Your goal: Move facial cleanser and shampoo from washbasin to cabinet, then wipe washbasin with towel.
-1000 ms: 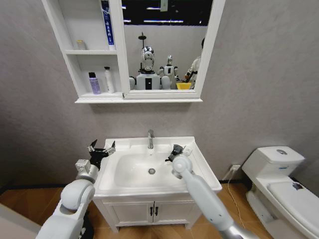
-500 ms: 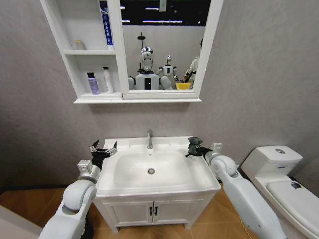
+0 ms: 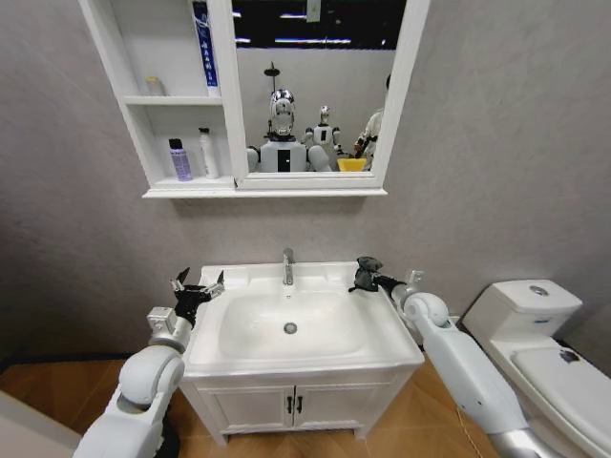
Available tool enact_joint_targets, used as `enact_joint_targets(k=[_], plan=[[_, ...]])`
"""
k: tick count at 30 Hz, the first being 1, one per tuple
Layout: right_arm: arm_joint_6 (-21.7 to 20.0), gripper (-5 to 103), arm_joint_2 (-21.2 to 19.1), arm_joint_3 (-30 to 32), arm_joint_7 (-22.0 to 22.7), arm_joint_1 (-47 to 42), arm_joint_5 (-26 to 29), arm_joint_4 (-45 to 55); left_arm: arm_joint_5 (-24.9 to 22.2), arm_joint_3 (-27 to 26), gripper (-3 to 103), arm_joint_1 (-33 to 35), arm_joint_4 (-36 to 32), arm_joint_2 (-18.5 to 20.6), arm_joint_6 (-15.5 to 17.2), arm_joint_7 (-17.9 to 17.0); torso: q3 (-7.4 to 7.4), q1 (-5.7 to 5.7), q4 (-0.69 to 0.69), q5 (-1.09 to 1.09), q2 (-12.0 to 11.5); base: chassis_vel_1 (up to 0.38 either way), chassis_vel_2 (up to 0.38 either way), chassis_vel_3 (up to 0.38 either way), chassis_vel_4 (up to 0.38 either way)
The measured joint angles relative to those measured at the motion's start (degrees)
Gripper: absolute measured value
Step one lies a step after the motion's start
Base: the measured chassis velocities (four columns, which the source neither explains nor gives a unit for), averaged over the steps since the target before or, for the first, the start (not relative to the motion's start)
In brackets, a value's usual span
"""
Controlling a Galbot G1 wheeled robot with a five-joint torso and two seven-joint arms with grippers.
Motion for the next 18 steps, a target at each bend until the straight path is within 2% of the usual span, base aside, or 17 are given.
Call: enact_joint_targets(k=[1,2,3,5,6,8,10,11,12,14,15,18], plan=[[0.0,2,0.0,0.0,0.0,0.0,0.0,0.0,0.0,0.0,100,0.0,0.0,0.0,0.0,0.0,0.0,0.0,0.0,0.0,0.0,0.0,0.0,0.0,0.0],[0.45,8,0.01,-0.14,-0.46,0.11,-0.82,-0.57,0.0,0.0,100,-0.09,0.03,0.02,0.0,0.0,0.0,0.0,0.0,0.0,0.0,0.0,0.0,0.0,0.0],[1.86,18,0.02,-0.34,-1.52,0.18,-1.69,-1.19,0.0,0.09,100,-0.19,0.05,0.03,0.01,0.0,0.0,0.0,0.01,0.0,0.0,0.0,0.0,0.0,0.0],[2.5,18,0.01,-0.45,-2.08,0.19,-2.01,-1.47,0.0,0.16,100,-0.21,0.07,0.03,0.0,0.0,0.0,0.0,0.01,0.0,0.0,0.0,0.0,0.0,0.0],[3.52,28,0.07,-0.66,-2.75,0.19,-2.74,-1.82,0.0,0.18,100,-0.21,0.12,-0.02,0.0,0.0,0.0,0.0,0.01,0.0,0.0,0.0,0.0,0.0,0.0],[4.36,28,0.17,-0.84,-3.41,0.19,-3.65,-2.15,0.02,0.19,100,-0.17,0.14,-0.04,0.0,0.0,0.0,0.0,0.01,-0.01,0.0,0.0,0.0,0.0,0.0],[5.23,40,0.36,-1.26,-4.25,0.14,-4.87,-2.54,0.03,0.19,100,-0.09,0.14,-0.04,0.01,0.02,0.0,0.0,0.01,0.0,0.0,0.0,0.0,0.0,0.0],[5.33,45,0.39,-1.47,-4.35,0.12,-5.14,-2.57,0.02,0.19,100,-0.07,0.13,0.0,0.02,0.04,0.0,0.0,0.01,0.0,0.0,0.0,0.0,0.0,0.0],[5.33,45,0.39,-1.47,-4.35,0.12,-5.14,-2.57,0.02,0.19,100,-0.07,0.13,0.0,0.02,0.04,0.0,0.0,0.01,0.0,0.0,0.0,0.0,0.0,0.0],[5.55,56,0.41,-1.86,-4.41,0.11,-6.02,-2.64,-0.02,0.12,100,-0.09,0.12,0.13,0.02,0.09,0.0,0.0,0.01,0.0,0.0,0.0,0.0,0.0,0.0],[5.55,56,0.41,-1.86,-4.41,0.11,-6.02,-2.64,-0.02,0.12,100,-0.09,0.12,0.13,0.02,0.09,0.0,0.0,0.01,0.0,0.0,0.0,0.0,0.0,0.0],[5.94,73,0.19,-2.15,-4.38,0.21,-7.55,-2.7,-0.09,0.11,100,-0.1,0.08,0.21,0.04,0.34,0.0,0.0,0.01,0.0,0.0,0.0,0.0,0.0,0.0]])
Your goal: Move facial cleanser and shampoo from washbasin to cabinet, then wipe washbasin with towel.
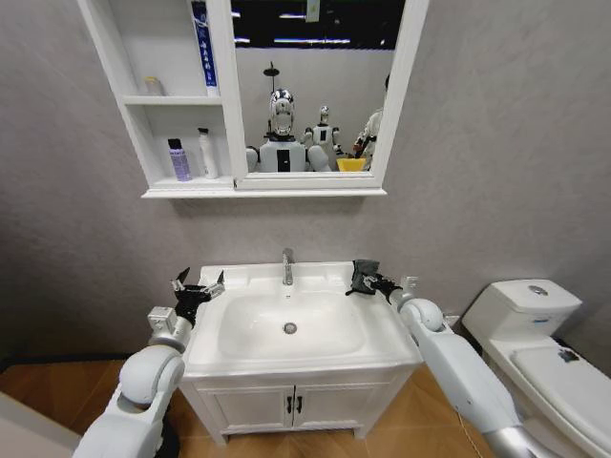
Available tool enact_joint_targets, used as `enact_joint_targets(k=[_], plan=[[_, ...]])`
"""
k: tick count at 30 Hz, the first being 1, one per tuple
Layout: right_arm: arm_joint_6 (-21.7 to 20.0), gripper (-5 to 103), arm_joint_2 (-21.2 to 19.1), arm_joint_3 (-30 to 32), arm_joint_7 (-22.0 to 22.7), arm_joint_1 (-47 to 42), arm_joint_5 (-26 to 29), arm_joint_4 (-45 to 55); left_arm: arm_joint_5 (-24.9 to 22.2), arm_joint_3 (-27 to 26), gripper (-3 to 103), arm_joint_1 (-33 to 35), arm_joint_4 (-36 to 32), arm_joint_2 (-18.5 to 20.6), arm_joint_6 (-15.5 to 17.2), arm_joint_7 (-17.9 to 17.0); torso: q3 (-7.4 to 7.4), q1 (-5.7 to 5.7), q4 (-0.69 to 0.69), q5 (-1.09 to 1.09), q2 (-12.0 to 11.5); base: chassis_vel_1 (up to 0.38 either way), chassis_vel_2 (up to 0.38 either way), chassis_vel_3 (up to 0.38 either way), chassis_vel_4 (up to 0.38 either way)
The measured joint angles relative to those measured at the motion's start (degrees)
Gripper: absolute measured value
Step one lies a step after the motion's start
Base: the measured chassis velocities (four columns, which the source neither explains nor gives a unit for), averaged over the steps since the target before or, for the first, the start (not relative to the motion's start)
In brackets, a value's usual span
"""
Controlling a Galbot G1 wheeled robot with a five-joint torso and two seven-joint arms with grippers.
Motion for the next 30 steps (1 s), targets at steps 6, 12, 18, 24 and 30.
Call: enact_joint_targets(k=[6,12,18,24,30], plan=[[1.38,94,-0.66,-0.29,0.06,0.74,-1.35,-0.62,0.0,0.36,100,-0.07,0.02,-0.09,0.0,0.59,0.0,0.0,0.0,0.0,0.0,0.0,0.0,0.0,0.0],[3.44,100,-0.69,-0.52,0.54,1.39,-2.99,-1.03,0.0,0.36,100,-0.2,0.11,-0.09,0.0,0.88,0.0,0.0,0.0,0.0,0.0,0.0,0.0,0.0,0.0],[4.07,100,-1.08,0.6,5.06,-1.09,-5.28,4.98,-0.18,0.1,100,-0.28,-0.02,-0.12,-0.08,0.69,0.0,0.01,0.01,-0.01,0.0,0.0,0.0,0.0,0.0],[3.65,100,-1.65,5.62,13.08,-10.07,-5.2,19.88,-0.93,-0.38,100,0.57,-1.47,-0.48,-0.02,-0.49,0.0,0.0,-0.01,-0.01,0.0,0.0,0.0,0.0,0.0],[-0.85,100,-1.49,13.74,20.09,-23.65,-5.89,37.35,-4.05,-1.21,100,2.65,-5.13,-0.17,1.02,-3.07,-0.01,0.0,0.0,-0.01,0.01,0.0,0.0,0.0,0.0]])
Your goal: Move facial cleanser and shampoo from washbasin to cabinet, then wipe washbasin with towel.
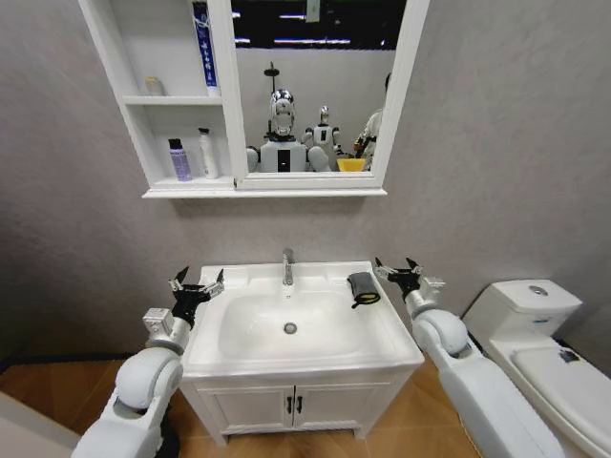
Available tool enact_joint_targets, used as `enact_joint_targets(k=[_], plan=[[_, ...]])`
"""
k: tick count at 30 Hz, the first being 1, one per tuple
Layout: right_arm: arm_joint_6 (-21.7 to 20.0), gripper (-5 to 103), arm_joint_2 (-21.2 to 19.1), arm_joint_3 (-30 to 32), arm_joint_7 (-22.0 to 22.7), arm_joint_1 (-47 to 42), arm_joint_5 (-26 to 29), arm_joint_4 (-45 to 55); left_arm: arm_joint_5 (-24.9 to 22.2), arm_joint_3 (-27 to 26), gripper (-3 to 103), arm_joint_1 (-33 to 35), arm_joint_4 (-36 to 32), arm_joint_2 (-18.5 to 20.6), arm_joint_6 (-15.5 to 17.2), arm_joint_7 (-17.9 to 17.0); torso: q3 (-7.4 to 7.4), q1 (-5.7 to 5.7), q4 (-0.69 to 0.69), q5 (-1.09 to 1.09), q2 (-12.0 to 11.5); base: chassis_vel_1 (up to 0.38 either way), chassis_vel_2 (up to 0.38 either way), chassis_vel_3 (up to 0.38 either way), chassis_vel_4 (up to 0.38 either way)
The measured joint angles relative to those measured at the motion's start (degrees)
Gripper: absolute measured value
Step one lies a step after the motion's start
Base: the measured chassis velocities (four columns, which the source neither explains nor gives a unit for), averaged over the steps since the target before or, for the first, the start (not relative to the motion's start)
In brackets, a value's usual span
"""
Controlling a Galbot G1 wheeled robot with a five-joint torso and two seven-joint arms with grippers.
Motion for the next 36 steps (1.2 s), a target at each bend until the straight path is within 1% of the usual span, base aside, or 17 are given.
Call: enact_joint_targets(k=[1,3,4,5,6,7,9,10,17,23,27,31,33,34,36], plan=[[0.0,100,0.0,0.0,0.0,0.0,0.0,0.0,0.0,0.0,100,0.0,0.0,0.0,0.0,0.0,0.0,0.0,0.0,0.0,0.0,0.0,0.0,0.0,0.0],[-0.93,100,1.48,2.12,1.83,-6.29,-0.93,5.84,-0.52,-0.34,100,0.94,-0.83,0.12,0.42,-0.48,0.0,0.0,0.0,0.01,0.0,0.0,0.0,0.0,0.0],[-1.23,100,2.86,2.83,2.32,-9.0,-1.72,8.22,-0.57,-0.5,100,1.25,-0.98,0.09,0.44,-0.51,0.0,0.0,-0.01,0.0,0.0,0.0,0.0,0.0,0.0],[-1.23,100,2.86,2.83,2.32,-9.0,-1.72,8.22,-0.57,-0.5,100,1.25,-0.98,0.09,0.44,-0.51,0.0,0.0,-0.01,0.0,0.0,0.0,0.0,0.0,0.0],[-1.35,100,4.33,3.31,2.42,-11.34,-2.7,10.11,-0.54,-0.73,100,1.56,-1.01,0.08,0.44,-0.48,0.0,-0.01,-0.01,0.0,0.0,0.0,0.0,0.0,0.0],[-1.35,100,4.33,3.31,2.42,-11.34,-2.7,10.11,-0.54,-0.73,100,1.56,-1.01,0.08,0.44,-0.48,0.0,-0.01,-0.01,0.0,0.0,0.0,0.0,0.0,0.0],[-1.28,100,6.59,3.94,2.23,-14.65,-5.28,12.44,-0.41,-1.02,100,2.05,-1.07,0.09,0.41,-0.36,0.0,-0.01,0.0,0.01,0.0,0.0,0.0,0.0,0.0],[-1.28,100,7.11,4.38,1.76,-15.56,-6.0,13.14,-0.39,-1.08,100,2.24,-1.29,0.14,0.41,-0.28,0.0,0.0,0.0,0.0,0.0,0.0,0.0,0.0,0.0],[-2.44,100,6.8,5.99,1.17,-17.24,-5.65,16.08,-0.3,-1.07,100,3.11,-2.39,0.07,0.4,-0.09,0.01,0.01,0.02,0.01,0.0,0.0,0.0,0.0,0.0],[-3.02,100,7.38,5.51,1.02,-18.83,-5.67,18.24,-0.18,-0.78,100,3.46,-2.98,0.02,0.42,0.15,0.02,0.02,0.01,0.01,-0.01,0.05,-0.06,-0.053,0.071],[-3.18,100,7.88,5.12,0.81,-19.74,-5.85,19.56,0.3,-0.48,100,4.4,-4.22,-0.22,0.46,0.44,0.01,0.02,0.0,0.01,-0.02,0.123,-0.145,-0.181,0.145],[-3.23,100,7.51,5.05,0.78,-19.74,-5.64,20.01,0.72,-0.66,100,5.25,-4.96,-0.54,0.47,0.74,0.01,0.01,-0.01,0.02,-0.01,0.192,-0.201,-0.214,0.196],[-3.36,100,7.19,5.02,0.78,-19.64,-5.31,20.32,1.02,-0.94,100,5.76,-5.37,-0.67,0.44,0.74,0.01,0.0,0.01,-0.02,-0.01,0.229,-0.227,-0.268,0.238],[-3.43,100,7.05,4.98,0.78,-19.64,-5.14,20.51,1.21,-1.11,100,6.09,-5.73,-0.83,0.43,0.75,0.01,0.0,0.04,0.0,-0.01,0.306,-0.224,-0.268,0.253],[-3.46,100,7.04,4.9,0.76,-19.84,-5.04,20.67,1.44,-1.22,100,6.4,-6.25,-1.05,0.39,0.76,0.01,0.0,0.02,0.03,-0.01,0.288,-0.227,-0.25,0.26]])
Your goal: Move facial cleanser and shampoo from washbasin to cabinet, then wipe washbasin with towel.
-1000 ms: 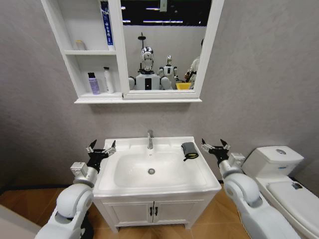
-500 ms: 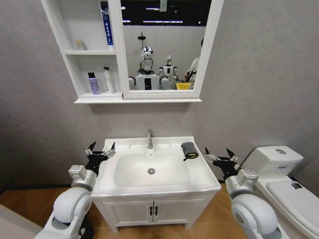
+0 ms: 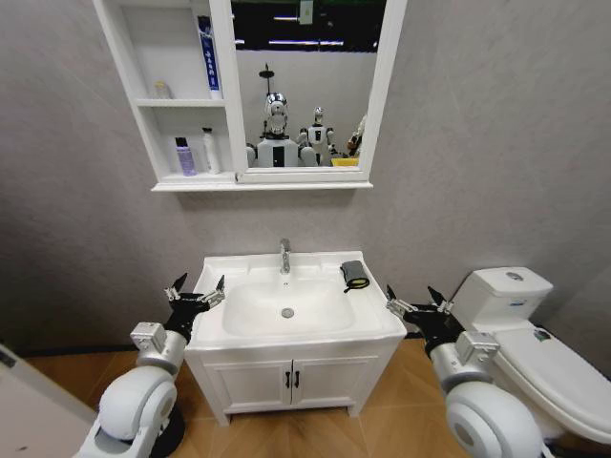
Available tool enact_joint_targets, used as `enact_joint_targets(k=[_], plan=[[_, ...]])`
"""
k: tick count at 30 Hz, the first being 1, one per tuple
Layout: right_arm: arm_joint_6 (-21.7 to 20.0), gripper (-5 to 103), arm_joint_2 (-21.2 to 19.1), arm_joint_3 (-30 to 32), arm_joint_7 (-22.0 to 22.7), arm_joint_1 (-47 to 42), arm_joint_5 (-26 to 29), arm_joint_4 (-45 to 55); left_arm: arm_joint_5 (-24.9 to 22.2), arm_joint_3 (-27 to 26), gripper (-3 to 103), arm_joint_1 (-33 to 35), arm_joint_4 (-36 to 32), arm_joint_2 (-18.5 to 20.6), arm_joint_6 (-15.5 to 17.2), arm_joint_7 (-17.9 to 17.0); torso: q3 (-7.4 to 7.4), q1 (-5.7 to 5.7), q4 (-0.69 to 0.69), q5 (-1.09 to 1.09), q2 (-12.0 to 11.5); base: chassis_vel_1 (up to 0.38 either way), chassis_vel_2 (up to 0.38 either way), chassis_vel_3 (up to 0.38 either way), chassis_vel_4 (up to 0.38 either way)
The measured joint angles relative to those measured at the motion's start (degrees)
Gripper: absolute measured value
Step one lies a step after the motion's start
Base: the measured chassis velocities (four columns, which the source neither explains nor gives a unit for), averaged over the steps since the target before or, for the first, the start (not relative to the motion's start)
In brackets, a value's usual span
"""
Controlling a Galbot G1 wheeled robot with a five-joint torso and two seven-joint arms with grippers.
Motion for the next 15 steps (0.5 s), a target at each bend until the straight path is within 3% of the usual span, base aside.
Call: enact_joint_targets(k=[7,10,13,15], plan=[[-0.15,100,-0.24,-0.34,-0.17,-1.07,0.66,1.31,1.2,-0.04,100,1.29,-1.23,-1.34,-0.09,0.1,0.01,0.01,-0.02,0.0,0.0,0.308,-0.339,-0.305,0.298],[-0.26,100,-0.5,-0.51,-0.23,-1.33,1.03,1.38,1.45,-0.34,100,1.8,-1.73,-1.78,-0.12,0.16,-0.01,-0.02,-0.01,-0.09,0.02,0.362,-0.366,-0.365,0.355],[-0.31,100,-0.48,-0.75,-0.25,-1.51,1.09,1.37,1.49,-0.62,100,2.01,-2.16,-1.9,-0.14,0.2,0.0,0.0,-0.04,0.05,0.01,0.386,-0.356,-0.369,0.365],[-0.36,100,-0.4,-1.03,-0.4,-1.75,1.13,1.38,1.5,-0.88,100,2.2,-2.42,-1.93,-0.14,0.19,-0.02,-0.03,-0.01,-0.13,0.03,0.3,-0.372,-0.358,0.373]])
